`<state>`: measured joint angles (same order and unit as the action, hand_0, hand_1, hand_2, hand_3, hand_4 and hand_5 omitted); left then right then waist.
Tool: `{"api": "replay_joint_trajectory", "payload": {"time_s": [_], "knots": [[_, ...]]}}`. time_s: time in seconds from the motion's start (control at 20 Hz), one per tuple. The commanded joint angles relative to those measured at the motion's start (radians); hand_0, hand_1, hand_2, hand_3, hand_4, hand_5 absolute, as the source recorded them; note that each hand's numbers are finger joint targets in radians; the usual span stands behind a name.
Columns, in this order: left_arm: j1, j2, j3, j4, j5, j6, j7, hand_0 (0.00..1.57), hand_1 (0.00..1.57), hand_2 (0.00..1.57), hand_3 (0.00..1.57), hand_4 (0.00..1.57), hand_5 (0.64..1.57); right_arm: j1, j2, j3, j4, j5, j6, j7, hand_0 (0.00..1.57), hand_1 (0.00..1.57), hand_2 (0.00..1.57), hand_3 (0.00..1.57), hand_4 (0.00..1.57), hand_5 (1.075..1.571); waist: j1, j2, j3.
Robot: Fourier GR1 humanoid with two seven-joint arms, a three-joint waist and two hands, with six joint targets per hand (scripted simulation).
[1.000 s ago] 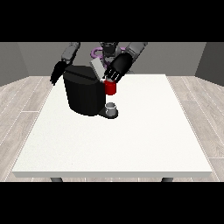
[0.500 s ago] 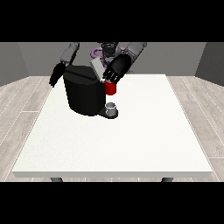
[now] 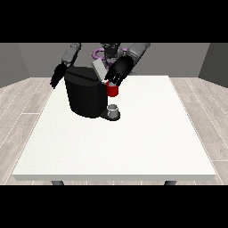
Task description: Insert the coffee pod into the coffee machine and close the lid
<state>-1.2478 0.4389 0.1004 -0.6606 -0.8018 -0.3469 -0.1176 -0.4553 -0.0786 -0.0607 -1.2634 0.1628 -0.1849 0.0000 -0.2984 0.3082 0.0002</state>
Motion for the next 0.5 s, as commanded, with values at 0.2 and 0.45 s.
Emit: {"api": "replay_joint_trajectory", "payload": {"time_s": [0.2,0.45], "knots": [[0.012,0.052,-0.033,0.023,-0.063,0.048,-0.069,1.16,1.16,1.18,1.05,0.00,1.571,-0.024,-0.024,0.005,-0.045,0.005,0.015,0.029,0.00,0.00,0.00,0.00,0.15,1.571,-0.021,0.025,0.0000],[-0.032,0.076,0.022,0.064,-0.032,0.034,-0.057,1.12,1.12,1.14,0.98,0.00,1.571,-0.038,-0.012,0.011,-0.063,0.013,-0.004,0.029,0.00,0.00,0.00,0.00,0.00,1.571,-0.049,0.064,-0.0002]]}}
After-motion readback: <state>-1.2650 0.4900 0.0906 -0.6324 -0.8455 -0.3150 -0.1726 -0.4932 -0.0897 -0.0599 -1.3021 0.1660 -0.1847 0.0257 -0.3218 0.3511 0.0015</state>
